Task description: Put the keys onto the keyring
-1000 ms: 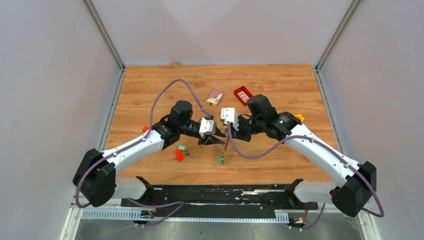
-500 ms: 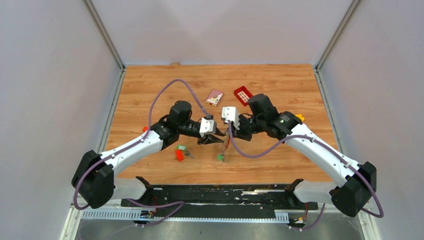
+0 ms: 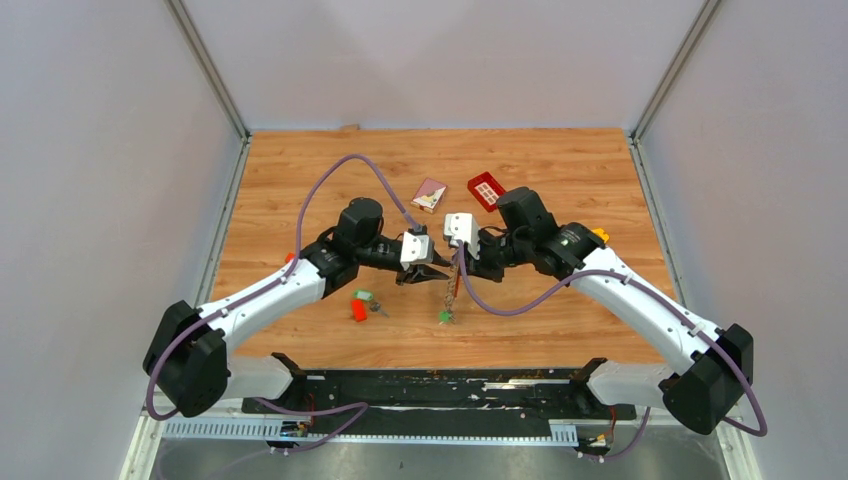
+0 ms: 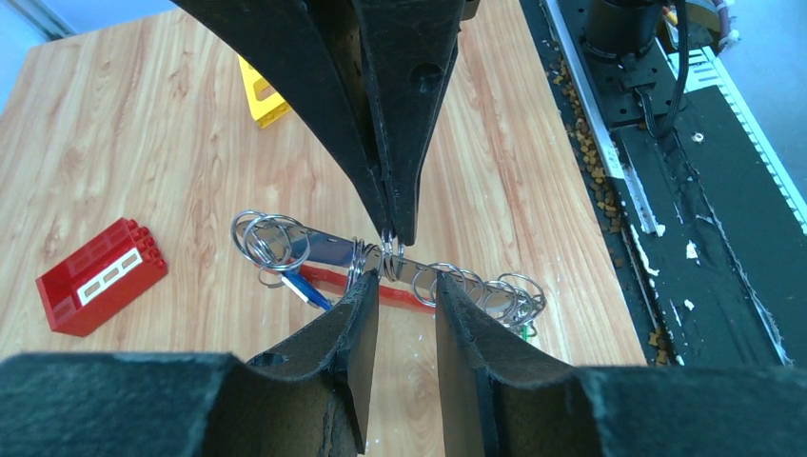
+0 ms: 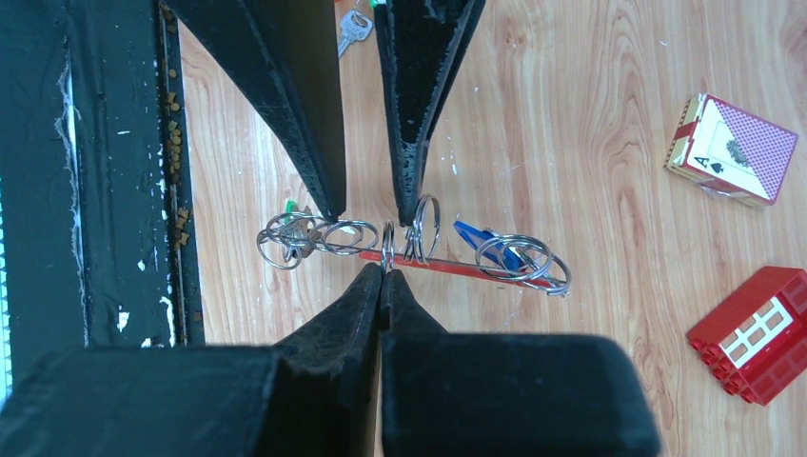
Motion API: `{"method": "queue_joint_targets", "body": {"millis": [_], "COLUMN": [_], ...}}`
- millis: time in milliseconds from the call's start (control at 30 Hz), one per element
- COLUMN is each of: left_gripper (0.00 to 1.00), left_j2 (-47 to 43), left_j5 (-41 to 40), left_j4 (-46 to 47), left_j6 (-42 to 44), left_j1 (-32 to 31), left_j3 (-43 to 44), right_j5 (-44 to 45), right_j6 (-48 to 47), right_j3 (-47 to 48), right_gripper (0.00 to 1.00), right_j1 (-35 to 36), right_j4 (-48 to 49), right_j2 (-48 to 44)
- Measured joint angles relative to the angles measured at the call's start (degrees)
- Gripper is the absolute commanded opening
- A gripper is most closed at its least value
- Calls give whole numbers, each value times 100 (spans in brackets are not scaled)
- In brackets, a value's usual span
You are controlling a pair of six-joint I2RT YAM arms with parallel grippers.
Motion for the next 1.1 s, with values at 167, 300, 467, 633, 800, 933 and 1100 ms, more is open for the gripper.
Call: {"method": "queue_joint_targets", "body": {"millis": [167,300,467,633,800,933,1100], "left_gripper": [36,30,23,21,17,12,0], "left_j2": [0,17,184,280,319,330,372], "left_j5": [-17,11,66,131,170,177,170], "left_j4": [33,96,129,138,133,131,114], "left_j6": [-4,-59,-151,-175,-175,-175,-168], "left_j1": [0,0,-2,-7,-15,-35,-50], "left_j3": [0,11,175,221,221,221,232], "right_j5": [-63,-96,-127,-131,-133,-133,-131], "right_j6": [-2,-2,0,0,2,17,31], "right_j3": [0,0,0,0,0,0,0], "right_gripper": [0,0,0,0,0,0,0], "right_j1": [0,0,0,0,0,0,0], "right_j4": [0,0,-2,0,0,4,-13], "right_j2": [-2,-2,0,0,0,2,35]}}
